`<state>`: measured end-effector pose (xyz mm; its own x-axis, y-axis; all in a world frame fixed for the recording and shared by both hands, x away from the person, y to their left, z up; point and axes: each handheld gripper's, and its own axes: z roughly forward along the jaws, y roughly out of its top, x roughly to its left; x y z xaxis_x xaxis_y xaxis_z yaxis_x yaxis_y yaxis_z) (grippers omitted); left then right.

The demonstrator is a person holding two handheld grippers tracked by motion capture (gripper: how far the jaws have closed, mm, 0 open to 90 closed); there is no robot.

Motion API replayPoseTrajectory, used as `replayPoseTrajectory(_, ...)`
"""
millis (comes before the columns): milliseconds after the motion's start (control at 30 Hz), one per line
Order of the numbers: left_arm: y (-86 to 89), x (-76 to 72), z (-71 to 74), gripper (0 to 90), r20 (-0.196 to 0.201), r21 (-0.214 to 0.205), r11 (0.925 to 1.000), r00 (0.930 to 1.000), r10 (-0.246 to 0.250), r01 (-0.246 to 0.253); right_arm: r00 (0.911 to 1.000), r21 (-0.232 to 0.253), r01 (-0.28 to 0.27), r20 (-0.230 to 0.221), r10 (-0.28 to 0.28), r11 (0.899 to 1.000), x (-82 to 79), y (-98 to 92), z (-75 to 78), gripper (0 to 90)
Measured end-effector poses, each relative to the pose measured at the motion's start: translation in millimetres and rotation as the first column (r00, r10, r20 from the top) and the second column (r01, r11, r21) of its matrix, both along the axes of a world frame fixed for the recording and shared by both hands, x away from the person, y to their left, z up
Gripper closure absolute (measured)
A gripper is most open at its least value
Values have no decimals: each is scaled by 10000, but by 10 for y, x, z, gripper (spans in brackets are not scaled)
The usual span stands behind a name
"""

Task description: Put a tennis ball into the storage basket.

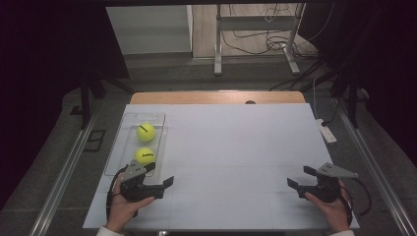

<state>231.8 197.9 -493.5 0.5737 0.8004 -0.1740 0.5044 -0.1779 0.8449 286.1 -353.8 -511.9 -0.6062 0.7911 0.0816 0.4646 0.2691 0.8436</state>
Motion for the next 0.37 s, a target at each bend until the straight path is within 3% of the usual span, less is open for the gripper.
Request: replayPoseTrajectory(367,21,1,30,132,166,-12,9999,9997,165,-165,9999,17,-168,33,168,9999,-6,23,6,136)
